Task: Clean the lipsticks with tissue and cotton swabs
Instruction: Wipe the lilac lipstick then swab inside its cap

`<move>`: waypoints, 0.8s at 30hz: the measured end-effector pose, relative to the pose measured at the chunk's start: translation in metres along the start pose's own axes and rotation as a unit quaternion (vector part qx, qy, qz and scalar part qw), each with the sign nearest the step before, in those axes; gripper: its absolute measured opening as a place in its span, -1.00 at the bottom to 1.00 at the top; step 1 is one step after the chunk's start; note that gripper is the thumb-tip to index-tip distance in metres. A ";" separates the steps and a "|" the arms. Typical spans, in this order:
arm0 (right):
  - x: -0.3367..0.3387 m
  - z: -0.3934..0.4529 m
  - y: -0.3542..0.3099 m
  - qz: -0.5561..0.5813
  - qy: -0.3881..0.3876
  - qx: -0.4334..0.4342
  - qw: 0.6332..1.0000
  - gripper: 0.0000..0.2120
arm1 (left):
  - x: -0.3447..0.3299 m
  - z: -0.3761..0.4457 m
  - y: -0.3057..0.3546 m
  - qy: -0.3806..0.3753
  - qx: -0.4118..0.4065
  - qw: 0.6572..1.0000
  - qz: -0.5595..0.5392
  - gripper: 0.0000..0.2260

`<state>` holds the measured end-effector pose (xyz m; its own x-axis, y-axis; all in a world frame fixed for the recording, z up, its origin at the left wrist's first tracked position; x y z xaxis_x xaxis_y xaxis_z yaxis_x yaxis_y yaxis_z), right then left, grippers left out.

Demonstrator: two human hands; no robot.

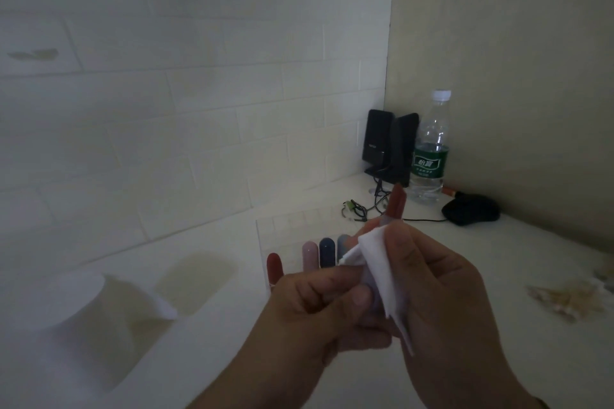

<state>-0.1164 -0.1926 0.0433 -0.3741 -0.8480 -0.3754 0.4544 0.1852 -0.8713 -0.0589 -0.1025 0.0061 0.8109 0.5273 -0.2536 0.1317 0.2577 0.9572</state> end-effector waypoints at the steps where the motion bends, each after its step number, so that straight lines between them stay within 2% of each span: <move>1: -0.002 0.000 -0.001 -0.006 0.008 0.011 1.000 -0.77 | 0.004 0.001 0.000 0.030 -0.004 1.000 0.004 -0.66; 3: -0.004 -0.001 0.000 -0.028 0.017 0.037 0.999 -0.77 | 0.012 0.002 0.003 0.098 -0.046 0.992 0.059 -0.58; 6: -0.002 -0.001 0.003 -0.072 0.027 0.055 0.996 -0.67 | 0.020 -0.001 0.011 0.212 -0.097 0.954 0.190 -0.75; 10: -0.001 0.002 0.004 -0.081 0.027 0.050 0.995 -0.71 | 0.016 -0.008 0.016 0.264 -0.110 0.941 0.183 -0.77; 13: 0.000 0.003 0.004 -0.115 0.032 0.052 0.991 -0.70 | 0.013 -0.007 0.011 0.224 -0.066 0.962 0.144 -0.68; 15: 0.000 0.002 0.004 -0.096 0.026 0.039 0.994 -0.73 | 0.009 -0.004 0.002 0.143 0.001 0.989 0.040 -0.66; 16: 0.000 0.002 0.004 -0.071 0.020 0.024 0.997 -0.75 | 0.004 -0.004 0.002 0.097 0.030 0.995 -0.010 -0.74; 17: -0.001 0.002 0.005 -0.044 0.015 0.008 0.999 -0.76 | 0.000 -0.004 0.002 0.060 0.053 0.996 -0.033 -0.76; 19: -0.002 0.001 0.006 -0.028 0.003 -0.007 1.000 -0.77 | 0.001 -0.003 0.001 0.013 0.065 0.998 -0.023 -0.63; 21: -0.004 0.000 0.005 -0.040 -0.001 0.000 0.999 -0.77 | 0.002 -0.003 0.001 -0.002 0.050 0.999 -0.003 -0.60; 24: -0.004 0.000 0.005 -0.044 0.004 0.016 0.999 -0.77 | 0.007 -0.002 0.007 0.065 0.016 0.997 0.044 -0.85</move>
<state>-0.1129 -0.1878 0.0406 -0.4209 -0.8561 -0.3000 0.4455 0.0930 -0.8905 -0.0534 -0.0952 0.0102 0.7391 0.6483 -0.1829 0.0830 0.1818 0.9798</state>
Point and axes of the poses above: each hand's wrist, its own z-axis towards the middle knuckle, its own x-axis out of the back of the hand, y = z × x, the point moved 6 cm from there along z, towards the middle knuckle, and after that the axes turned 5 degrees about x, right-handed, at the moved point
